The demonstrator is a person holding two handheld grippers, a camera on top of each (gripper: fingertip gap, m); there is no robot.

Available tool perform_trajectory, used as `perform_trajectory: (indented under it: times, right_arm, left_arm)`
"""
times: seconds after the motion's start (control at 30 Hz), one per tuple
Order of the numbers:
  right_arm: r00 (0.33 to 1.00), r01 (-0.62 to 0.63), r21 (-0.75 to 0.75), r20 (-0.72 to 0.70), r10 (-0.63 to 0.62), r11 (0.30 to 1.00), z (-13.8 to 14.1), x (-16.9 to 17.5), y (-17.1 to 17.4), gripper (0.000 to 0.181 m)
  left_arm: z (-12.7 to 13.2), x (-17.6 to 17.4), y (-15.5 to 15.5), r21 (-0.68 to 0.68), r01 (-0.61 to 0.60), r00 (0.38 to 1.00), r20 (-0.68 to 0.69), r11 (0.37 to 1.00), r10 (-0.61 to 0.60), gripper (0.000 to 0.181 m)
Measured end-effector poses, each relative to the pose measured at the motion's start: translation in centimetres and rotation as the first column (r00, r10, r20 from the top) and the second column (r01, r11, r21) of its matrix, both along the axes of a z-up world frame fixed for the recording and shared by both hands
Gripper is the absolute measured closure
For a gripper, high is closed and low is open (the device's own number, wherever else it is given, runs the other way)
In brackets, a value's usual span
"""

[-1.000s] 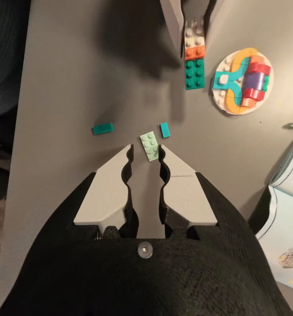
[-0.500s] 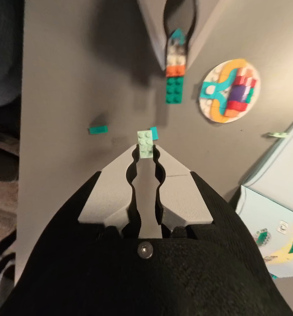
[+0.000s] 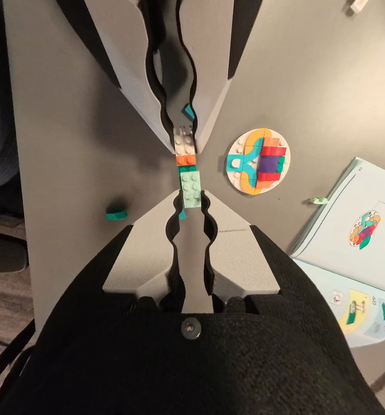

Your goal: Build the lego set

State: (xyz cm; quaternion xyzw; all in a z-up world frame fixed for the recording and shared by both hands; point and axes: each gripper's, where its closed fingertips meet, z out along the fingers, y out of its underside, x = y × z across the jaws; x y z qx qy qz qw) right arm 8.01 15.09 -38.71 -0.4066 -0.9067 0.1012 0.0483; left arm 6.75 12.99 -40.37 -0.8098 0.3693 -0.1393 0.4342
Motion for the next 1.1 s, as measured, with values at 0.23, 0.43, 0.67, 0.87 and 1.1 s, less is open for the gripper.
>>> perform_trajectory:
  times: [0.23, 0.43, 0.67, 0.87, 1.1]
  right_arm:
    - [0.999, -0.005, 0.045, 0.040, 0.003, 0.999, 0.04, -0.35, -0.34, 0.168]
    - [0.999, -0.013, 0.073, 0.047, 0.009, 0.997, -0.18, -0.32, -0.39, 0.168]
    - [0.998, -0.005, 0.094, 0.060, -0.001, 0.996, -0.08, -0.13, -0.21, 0.167]
    - [0.998, 0.001, 0.095, 0.070, -0.007, 0.995, -0.07, -0.09, -0.31, 0.167]
    - [0.997, 0.019, 0.101, 0.076, -0.027, 0.995, -0.14, -0.06, -0.27, 0.166]
  left_arm:
    - [0.05, -0.09, 0.11, 0.000, -0.012, 1.000, 0.006, 1.000, 0.012, 0.166]
    - [-0.03, -0.14, 0.16, -0.001, -0.016, 1.000, 0.002, 1.000, 0.016, 0.166]
    - [0.04, -0.13, 0.17, 0.004, -0.015, 1.000, 0.004, 1.000, 0.015, 0.166]
    - [0.06, -0.09, 0.17, 0.006, -0.014, 1.000, 0.004, 1.000, 0.014, 0.166]
    - [0.07, -0.05, 0.15, 0.009, -0.012, 1.000, 0.001, 1.000, 0.012, 0.166]
